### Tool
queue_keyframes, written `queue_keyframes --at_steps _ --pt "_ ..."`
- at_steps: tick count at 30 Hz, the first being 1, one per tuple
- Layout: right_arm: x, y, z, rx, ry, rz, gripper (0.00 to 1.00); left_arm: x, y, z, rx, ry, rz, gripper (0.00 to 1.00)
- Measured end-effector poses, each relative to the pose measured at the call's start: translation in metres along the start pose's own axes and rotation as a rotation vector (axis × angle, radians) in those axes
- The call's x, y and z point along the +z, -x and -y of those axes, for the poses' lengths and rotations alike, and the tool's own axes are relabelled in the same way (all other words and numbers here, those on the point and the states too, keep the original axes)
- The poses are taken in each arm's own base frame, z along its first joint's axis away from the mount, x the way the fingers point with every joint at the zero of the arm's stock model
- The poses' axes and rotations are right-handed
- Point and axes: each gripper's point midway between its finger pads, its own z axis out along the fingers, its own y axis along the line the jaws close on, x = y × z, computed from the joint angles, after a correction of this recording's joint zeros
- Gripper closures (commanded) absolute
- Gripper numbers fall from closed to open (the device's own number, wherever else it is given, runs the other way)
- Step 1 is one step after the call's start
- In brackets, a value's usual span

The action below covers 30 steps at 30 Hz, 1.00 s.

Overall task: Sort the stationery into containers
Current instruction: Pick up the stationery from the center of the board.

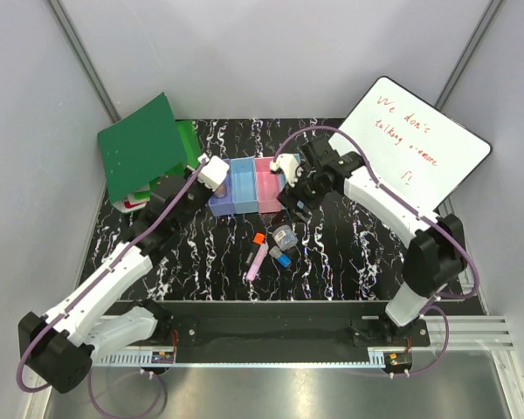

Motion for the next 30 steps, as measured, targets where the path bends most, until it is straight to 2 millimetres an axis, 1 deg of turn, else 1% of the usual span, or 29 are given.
queue_keyframes --at_steps 2,4,7,8,12,14,15,16,18,19,22,26,30 --pt "-0.003 -0.006 -0.024 -0.025 0.045 -0.012 0.13 -0.007 -0.001 0.000 0.012 -0.009 0.002 1.00" --pt "-0.002 -0.009 -0.034 -0.034 0.070 -0.018 0.13 -0.014 0.001 -0.001 0.019 -0.010 0.016 0.97" --pt "0.005 -0.018 -0.038 -0.020 0.092 -0.041 0.10 -0.023 0.007 -0.003 0.036 -0.012 0.041 0.90" --pt "0.008 -0.021 -0.038 -0.013 0.097 -0.052 0.06 -0.026 0.008 -0.003 0.045 -0.019 0.047 0.87" --pt "0.025 -0.030 -0.039 0.010 0.123 -0.094 0.04 -0.034 0.010 0.001 0.084 -0.048 0.065 0.81" --pt "0.035 -0.037 -0.039 0.023 0.139 -0.124 0.02 -0.036 0.009 0.003 0.104 -0.064 0.073 0.60" --pt "0.040 -0.040 -0.040 0.030 0.149 -0.139 0.02 -0.037 0.009 0.004 0.116 -0.072 0.075 0.52" --pt "0.045 -0.043 -0.042 0.033 0.158 -0.152 0.02 -0.039 0.007 0.007 0.123 -0.088 0.076 0.41" --pt "0.054 -0.045 -0.045 0.034 0.174 -0.173 0.02 -0.043 0.003 0.011 0.145 -0.108 0.075 0.35" --pt "0.057 -0.045 -0.047 0.033 0.181 -0.178 0.02 -0.045 0.002 0.013 0.154 -0.121 0.079 0.27" --pt "0.068 -0.040 -0.053 0.024 0.207 -0.188 0.02 -0.049 -0.001 0.021 0.179 -0.160 0.093 0.12" --pt "0.080 -0.034 -0.057 0.012 0.219 -0.192 0.02 -0.049 -0.003 0.028 0.198 -0.196 0.104 0.01" --pt "0.091 -0.031 -0.056 0.008 0.223 -0.199 0.02 -0.048 -0.005 0.034 0.210 -0.223 0.109 0.01"
